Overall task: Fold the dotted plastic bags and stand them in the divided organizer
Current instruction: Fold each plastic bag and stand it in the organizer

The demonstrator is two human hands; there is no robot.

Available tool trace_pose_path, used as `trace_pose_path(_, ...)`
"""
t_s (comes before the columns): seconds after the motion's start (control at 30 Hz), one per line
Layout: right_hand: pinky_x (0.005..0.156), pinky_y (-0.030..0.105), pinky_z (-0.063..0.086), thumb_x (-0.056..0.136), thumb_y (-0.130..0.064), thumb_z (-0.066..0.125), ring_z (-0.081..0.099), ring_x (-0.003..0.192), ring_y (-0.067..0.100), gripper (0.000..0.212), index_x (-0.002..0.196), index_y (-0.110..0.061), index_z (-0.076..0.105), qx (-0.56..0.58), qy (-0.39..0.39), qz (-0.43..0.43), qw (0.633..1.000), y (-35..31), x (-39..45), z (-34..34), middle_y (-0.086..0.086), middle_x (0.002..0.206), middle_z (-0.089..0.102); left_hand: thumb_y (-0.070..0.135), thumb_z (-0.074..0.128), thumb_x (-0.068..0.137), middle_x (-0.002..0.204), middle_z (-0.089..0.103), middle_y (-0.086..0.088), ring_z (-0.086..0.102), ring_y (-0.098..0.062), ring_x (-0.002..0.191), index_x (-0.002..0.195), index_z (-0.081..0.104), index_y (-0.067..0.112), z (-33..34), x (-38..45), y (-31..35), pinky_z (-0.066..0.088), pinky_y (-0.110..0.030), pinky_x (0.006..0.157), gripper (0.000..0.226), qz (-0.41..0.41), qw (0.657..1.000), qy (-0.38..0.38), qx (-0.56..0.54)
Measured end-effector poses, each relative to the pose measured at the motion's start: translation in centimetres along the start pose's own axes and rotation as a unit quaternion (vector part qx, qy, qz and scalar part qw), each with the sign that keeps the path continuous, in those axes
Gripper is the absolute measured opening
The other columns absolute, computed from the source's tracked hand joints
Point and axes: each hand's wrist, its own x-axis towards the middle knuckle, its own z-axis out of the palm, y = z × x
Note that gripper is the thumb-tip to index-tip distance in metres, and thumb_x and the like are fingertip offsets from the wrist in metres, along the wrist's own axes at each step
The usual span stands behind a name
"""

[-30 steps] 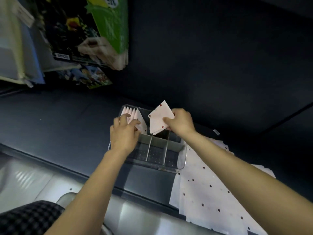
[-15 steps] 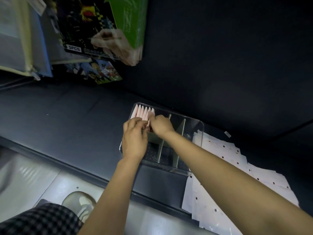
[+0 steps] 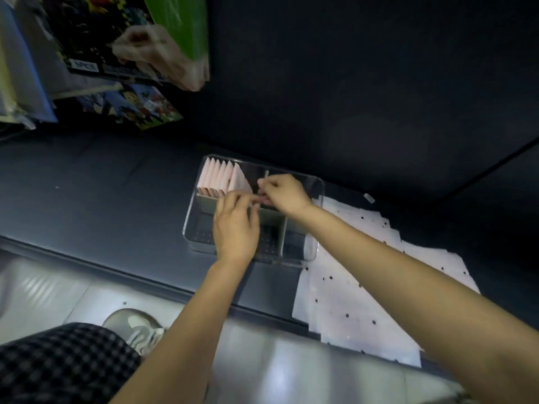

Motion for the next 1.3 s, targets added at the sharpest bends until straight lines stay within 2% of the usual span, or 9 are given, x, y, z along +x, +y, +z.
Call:
trace_pose_path(0.2,0.095,0.034,0.049,0.092,-0.021,0.059,0.063,0.099,0.013,0.022,0.11,-0.013,0.067,-0.001,0.069,-0.007,0.998,11.4,-10.4,-6.5,0.0,0.106,0.068,0.015,0.058,0.09,0.1,0.061,-0.003,0.059,-0.021,0.087,0.096,0.066,0.013,4.5,-6.1,4.3,0.047,-0.032,0.073,0.01,0.053,0.974,-0.203,-0.081)
trace_pose_path(0.27,0.098,0.029,0.047,0.089,-0.026,0.063,0.061,0.103,0.011,0.029,0.115,-0.015,0.064,-0.049,0.049,0.023,0.997,16.1,-14.3,-7.8,-0.002,0.114,0.065,0.025,0.061,0.089,0.116,0.06,0.001,0.056,-0.019,0.105,0.106,0.065,0.018,6.1,-8.9,4.4,0.047,-0.032,0.084,0.019,0.09,0.939,-0.331,-0.035)
trace_pose_path(0.43,0.111,0.022,0.022,0.079,-0.047,0.069,0.031,0.135,0.013,0.073,0.141,-0.022,0.04,-0.232,-0.06,0.014,0.971,25.4,-22.6,-8.7,-0.006,0.147,0.034,0.04,0.063,0.086,0.158,0.01,0.01,0.004,-0.012,0.145,0.145,0.032,0.027,7.6,-15.1,2.3,0.004,-0.024,0.115,0.068,0.205,0.828,-0.511,0.109)
trace_pose_path(0.53,0.115,0.029,0.017,0.078,-0.039,0.073,0.025,0.14,0.017,0.077,0.143,-0.018,0.036,-0.297,-0.053,-0.041,0.953,28.2,-25.5,-8.2,-0.002,0.152,0.026,0.037,0.059,0.09,0.158,0.001,0.01,-0.005,-0.013,0.146,0.148,0.022,0.031,7.6,-16.0,1.7,-0.008,-0.024,0.116,0.069,0.262,0.814,-0.494,0.157)
trace_pose_path(0.67,0.101,0.048,0.04,0.072,-0.008,0.08,0.054,0.12,0.032,0.037,0.107,-0.005,0.068,-0.284,0.045,-0.138,0.948,28.5,-26.1,-7.9,0.012,0.127,0.059,0.033,0.046,0.098,0.154,0.025,0.012,0.015,-0.011,0.145,0.135,0.047,0.035,7.4,-16.1,2.2,0.002,-0.022,0.116,0.038,0.273,0.838,-0.449,0.148)
trace_pose_path(0.83,0.089,0.022,0.043,0.09,-0.016,0.061,0.06,0.104,0.017,0.012,0.096,-0.01,0.07,-0.207,0.016,-0.083,0.975,27.0,-25.5,-10.2,0.0,0.105,0.069,0.02,0.05,0.097,0.116,0.067,0.006,0.057,-0.018,0.113,0.107,0.069,0.021,7.0,-15.9,4.9,0.038,-0.026,0.098,0.022,0.213,0.881,-0.421,0.027)
trace_pose_path(1.0,0.08,0.02,0.044,0.092,-0.023,0.059,0.06,0.087,0.01,0.009,0.091,-0.02,0.067,-0.139,-0.063,-0.042,0.987,23.0,-24.7,-15.1,-0.007,0.09,0.068,0.029,0.044,0.099,0.089,0.065,0.018,0.058,-0.005,0.08,0.096,0.063,0.026,6.3,-15.7,8.2,0.045,-0.025,0.068,0.019,0.048,0.933,-0.333,-0.125)
trace_pose_path(1.17,0.077,0.012,0.038,0.091,-0.021,0.058,0.054,0.088,0.0,0.012,0.084,-0.028,0.064,-0.133,-0.026,-0.042,0.99,19.8,-20.5,-19.1,-0.02,0.084,0.062,0.031,0.046,0.098,0.118,0.054,0.023,0.05,0.001,0.11,0.121,0.053,0.033,7.1,-15.3,10.5,0.041,-0.017,0.09,0.024,-0.05,0.957,-0.19,-0.215)
trace_pose_path(1.3,0.082,0.025,0.039,0.092,-0.019,0.055,0.049,0.098,0.013,0.012,0.092,-0.016,0.067,-0.183,0.019,-0.024,0.983,20.5,-14.4,-18.7,-0.009,0.091,0.065,0.028,0.048,0.097,0.141,0.037,0.009,0.032,-0.007,0.132,0.138,0.039,0.024,7.7,-14.1,10.2,0.026,-0.021,0.109,0.043,0.017,0.978,-0.143,-0.151)
